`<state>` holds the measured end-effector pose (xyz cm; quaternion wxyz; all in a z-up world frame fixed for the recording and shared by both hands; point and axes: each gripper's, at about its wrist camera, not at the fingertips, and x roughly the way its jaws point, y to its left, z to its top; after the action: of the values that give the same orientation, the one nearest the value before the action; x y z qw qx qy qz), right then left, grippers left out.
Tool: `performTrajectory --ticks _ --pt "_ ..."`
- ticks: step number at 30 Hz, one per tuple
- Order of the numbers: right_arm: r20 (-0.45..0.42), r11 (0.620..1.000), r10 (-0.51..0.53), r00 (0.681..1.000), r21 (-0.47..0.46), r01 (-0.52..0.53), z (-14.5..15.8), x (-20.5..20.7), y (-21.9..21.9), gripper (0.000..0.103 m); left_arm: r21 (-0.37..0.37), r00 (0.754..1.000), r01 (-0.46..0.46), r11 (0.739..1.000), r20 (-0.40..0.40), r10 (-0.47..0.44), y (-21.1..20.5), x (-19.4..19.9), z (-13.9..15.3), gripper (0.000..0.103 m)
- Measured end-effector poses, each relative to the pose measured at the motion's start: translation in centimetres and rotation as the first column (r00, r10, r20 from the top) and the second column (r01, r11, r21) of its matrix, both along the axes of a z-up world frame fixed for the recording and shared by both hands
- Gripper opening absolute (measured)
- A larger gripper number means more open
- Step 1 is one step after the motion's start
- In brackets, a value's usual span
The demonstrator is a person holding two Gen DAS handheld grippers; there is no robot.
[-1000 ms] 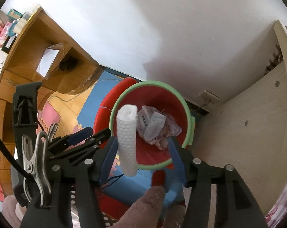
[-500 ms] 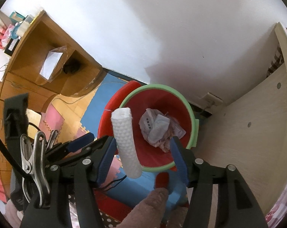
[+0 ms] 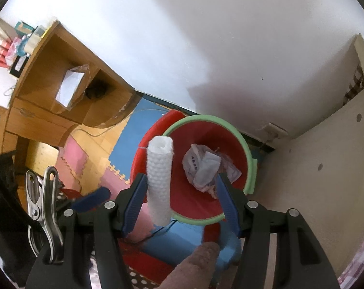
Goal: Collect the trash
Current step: 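Move the right gripper holding the white cloth over the bucket, then open the right gripper to drop the white cloth into the bucket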
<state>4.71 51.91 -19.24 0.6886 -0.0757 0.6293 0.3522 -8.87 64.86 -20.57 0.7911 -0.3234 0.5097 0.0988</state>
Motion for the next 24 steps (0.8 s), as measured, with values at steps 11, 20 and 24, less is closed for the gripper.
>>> performTrajectory --ticks 11,20,24 --pt "-0.079 0.999 -0.019 0.997 0.025 0.021 -1.8 0.3 0.5 0.058 0.006 0.997 0.068 0.998 0.024 -0.068 -1.4 0.5 0.4 0.043" --pt "-0.136 0.996 -0.09 0.987 -0.027 0.088 -5.3 -1.0 2.0 0.058 0.042 1.0 -0.001 0.999 -0.026 0.002 0.0 -1.0 -1.2 0.043" --pt "-0.14 0.994 -0.095 0.986 -0.064 0.086 -7.1 -2.0 2.7 0.058 0.064 0.997 -0.028 0.998 -0.072 0.033 0.7 -1.9 -2.8 0.043"
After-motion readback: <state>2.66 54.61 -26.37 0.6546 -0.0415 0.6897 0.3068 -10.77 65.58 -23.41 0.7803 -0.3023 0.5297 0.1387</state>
